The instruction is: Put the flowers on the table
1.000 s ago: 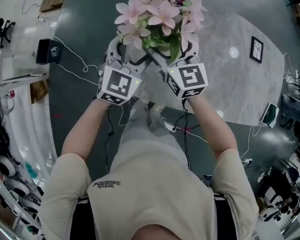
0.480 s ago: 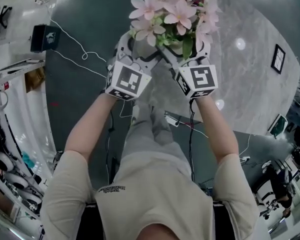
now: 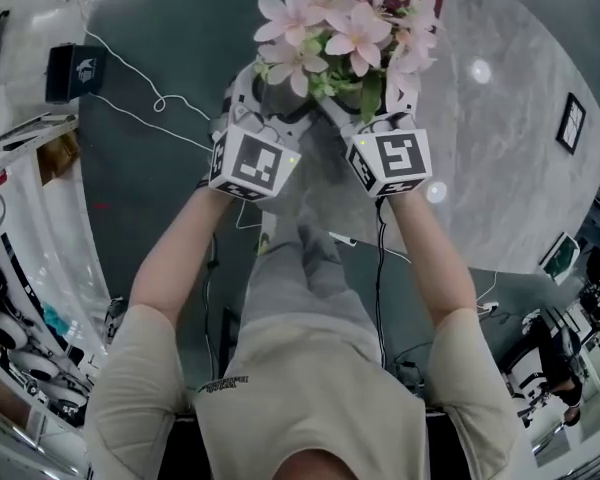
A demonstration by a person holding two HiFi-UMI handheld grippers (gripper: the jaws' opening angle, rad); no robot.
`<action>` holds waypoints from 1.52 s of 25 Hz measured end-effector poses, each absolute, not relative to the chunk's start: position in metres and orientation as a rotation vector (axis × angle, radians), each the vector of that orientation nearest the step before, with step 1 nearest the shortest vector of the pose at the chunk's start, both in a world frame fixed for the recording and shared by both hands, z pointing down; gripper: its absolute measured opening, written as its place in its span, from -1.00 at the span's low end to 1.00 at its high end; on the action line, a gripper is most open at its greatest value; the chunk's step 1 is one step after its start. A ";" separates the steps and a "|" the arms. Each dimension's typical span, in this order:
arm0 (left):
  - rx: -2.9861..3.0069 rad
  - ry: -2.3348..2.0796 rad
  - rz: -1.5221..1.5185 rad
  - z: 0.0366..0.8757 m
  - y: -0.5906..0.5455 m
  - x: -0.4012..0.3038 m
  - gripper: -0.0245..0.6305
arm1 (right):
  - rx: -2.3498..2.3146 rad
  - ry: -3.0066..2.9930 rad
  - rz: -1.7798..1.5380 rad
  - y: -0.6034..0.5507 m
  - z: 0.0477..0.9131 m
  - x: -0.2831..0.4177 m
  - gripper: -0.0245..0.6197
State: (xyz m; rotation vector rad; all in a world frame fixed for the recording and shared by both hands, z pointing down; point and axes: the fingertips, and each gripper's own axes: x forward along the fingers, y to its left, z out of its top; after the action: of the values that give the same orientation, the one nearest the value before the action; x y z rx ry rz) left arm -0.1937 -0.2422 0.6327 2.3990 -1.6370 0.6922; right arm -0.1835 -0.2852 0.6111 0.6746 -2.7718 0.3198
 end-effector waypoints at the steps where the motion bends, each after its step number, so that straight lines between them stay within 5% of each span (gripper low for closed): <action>1: 2.398 -1.632 0.691 0.634 -0.243 -0.194 0.14 | 0.676 -2.771 0.324 -0.286 0.613 -0.183 0.67; 38: 2.400 -1.582 0.687 0.652 -0.250 -0.193 0.15 | 0.692 -2.795 0.303 -0.293 0.626 -0.183 0.67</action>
State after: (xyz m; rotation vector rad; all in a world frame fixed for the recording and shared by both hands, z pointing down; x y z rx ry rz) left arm -0.1929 -0.2496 0.6519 2.3999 -1.5820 0.6875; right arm -0.1832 -0.2926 0.6262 0.6923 -2.7950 0.3027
